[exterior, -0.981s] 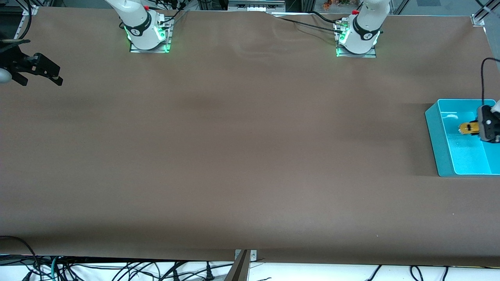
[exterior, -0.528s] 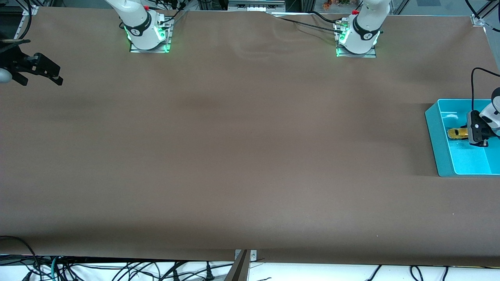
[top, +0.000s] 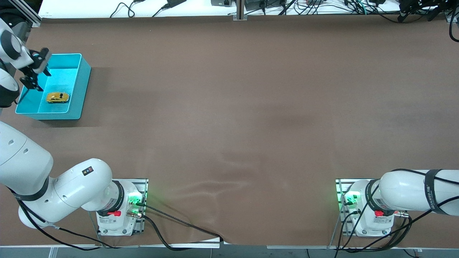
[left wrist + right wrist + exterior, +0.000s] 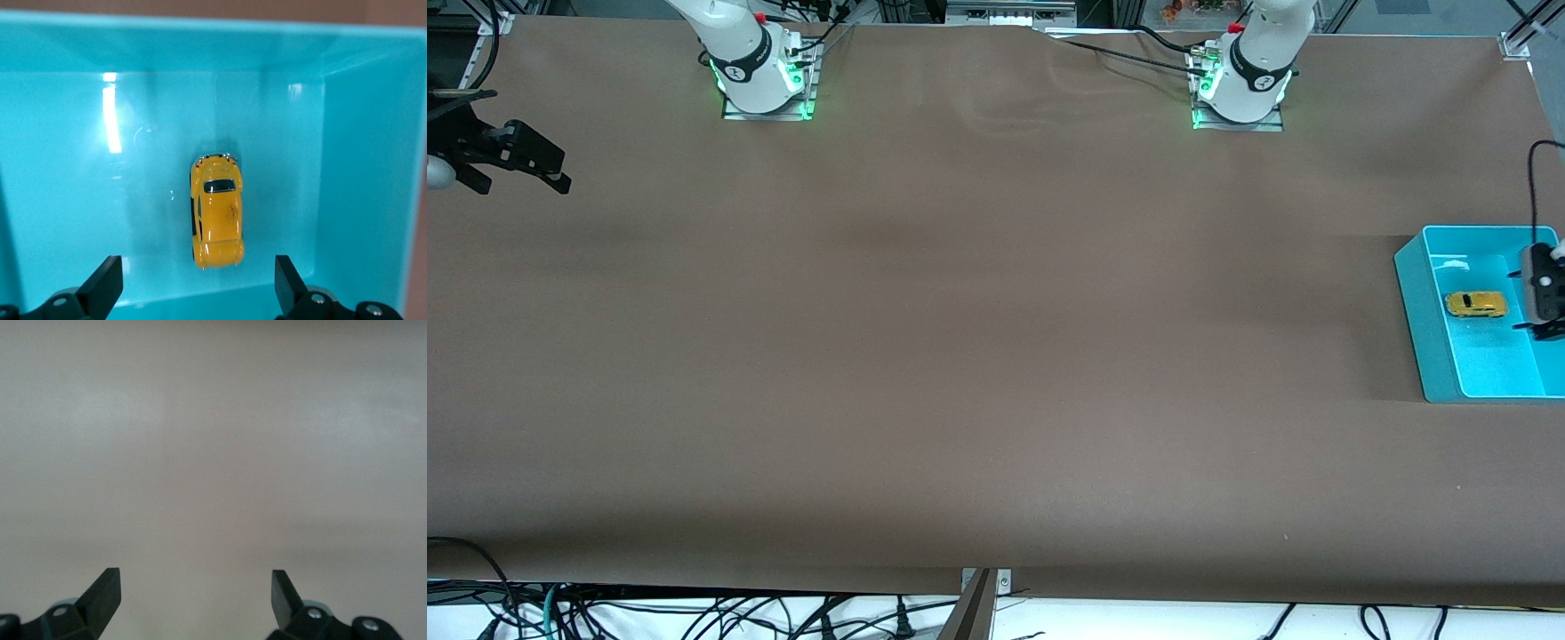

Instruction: Wind and store yellow beetle car

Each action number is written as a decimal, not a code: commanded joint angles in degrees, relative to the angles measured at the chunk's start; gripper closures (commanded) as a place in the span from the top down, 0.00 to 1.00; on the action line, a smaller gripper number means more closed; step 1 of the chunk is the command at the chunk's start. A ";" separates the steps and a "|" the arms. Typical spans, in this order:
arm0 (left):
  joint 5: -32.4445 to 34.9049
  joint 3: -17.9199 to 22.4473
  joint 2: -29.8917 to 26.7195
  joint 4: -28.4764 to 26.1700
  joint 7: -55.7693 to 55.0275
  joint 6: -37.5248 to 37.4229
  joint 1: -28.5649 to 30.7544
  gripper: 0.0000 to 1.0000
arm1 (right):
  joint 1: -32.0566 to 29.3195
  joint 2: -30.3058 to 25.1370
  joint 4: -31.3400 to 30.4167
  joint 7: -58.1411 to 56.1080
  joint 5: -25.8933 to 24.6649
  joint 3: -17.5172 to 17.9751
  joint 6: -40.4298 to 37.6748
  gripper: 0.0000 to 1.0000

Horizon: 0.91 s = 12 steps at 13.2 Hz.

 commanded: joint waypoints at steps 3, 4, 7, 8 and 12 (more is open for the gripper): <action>1.50 -6.70 -7.70 4.52 -10.69 -15.76 -1.32 1.00 | -0.24 0.23 1.22 -0.74 -0.44 0.06 -1.33 1.00; 1.50 -8.63 -7.71 7.42 -16.46 -21.04 -1.32 1.00 | -0.16 0.23 1.22 -0.74 -0.44 0.06 -1.33 1.00; 1.50 -17.06 -7.71 12.01 -32.55 -29.50 -1.32 1.00 | -0.16 0.23 1.22 -0.74 -0.44 0.06 -1.33 1.00; 1.42 -19.44 -7.71 13.76 -37.39 -32.31 -1.32 1.00 | -0.16 0.23 1.22 -0.74 -0.53 0.06 -1.33 1.00; -1.03 -27.35 -7.80 15.10 -55.58 -37.42 -1.24 1.00 | -0.16 0.32 1.22 -0.83 -0.53 0.06 -1.33 1.00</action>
